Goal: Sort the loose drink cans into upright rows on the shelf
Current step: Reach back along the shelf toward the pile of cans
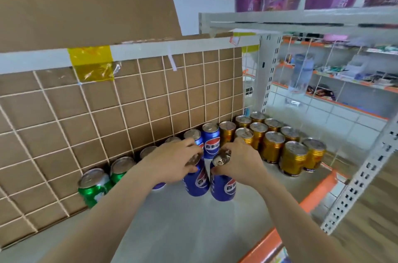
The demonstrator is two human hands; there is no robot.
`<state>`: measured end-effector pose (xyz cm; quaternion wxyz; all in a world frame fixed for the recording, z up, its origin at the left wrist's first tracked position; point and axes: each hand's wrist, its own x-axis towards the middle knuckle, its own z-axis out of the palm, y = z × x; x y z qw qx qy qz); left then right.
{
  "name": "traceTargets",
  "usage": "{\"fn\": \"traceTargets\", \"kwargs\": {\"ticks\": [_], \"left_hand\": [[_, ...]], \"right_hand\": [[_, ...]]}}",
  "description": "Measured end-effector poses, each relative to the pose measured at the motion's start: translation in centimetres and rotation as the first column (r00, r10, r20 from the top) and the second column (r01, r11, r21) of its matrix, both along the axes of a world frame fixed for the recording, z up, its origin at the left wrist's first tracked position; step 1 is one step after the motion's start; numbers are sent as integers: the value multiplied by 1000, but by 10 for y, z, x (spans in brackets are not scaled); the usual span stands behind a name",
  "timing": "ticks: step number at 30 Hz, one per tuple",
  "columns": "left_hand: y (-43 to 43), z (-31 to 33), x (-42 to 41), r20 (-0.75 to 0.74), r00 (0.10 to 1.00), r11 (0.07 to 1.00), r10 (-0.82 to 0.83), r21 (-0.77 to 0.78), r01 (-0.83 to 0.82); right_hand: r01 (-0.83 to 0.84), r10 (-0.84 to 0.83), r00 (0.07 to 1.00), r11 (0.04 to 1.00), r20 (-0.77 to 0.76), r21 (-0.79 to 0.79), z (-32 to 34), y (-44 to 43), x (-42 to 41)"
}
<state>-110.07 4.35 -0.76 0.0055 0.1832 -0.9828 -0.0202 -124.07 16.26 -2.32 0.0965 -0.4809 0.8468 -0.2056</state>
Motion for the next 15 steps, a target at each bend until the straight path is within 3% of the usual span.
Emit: {"fn": "traceTargets", "kwargs": {"ticks": [5, 12, 15], "left_hand": [[-11, -10, -42, 70, 997, 1000, 23, 20, -25], [-17, -27, -80, 105, 980, 980, 169, 83, -178], [-10, -27, -90, 61, 960, 951, 272, 135, -278]], "right_hand": [[-94, 94, 995, 996, 13, 6, -10, -28, -51], [-276, 277, 959, 961, -60, 12, -23, -62, -102], [-315, 315, 949, 949, -21, 6, -27, -70, -111]]}}
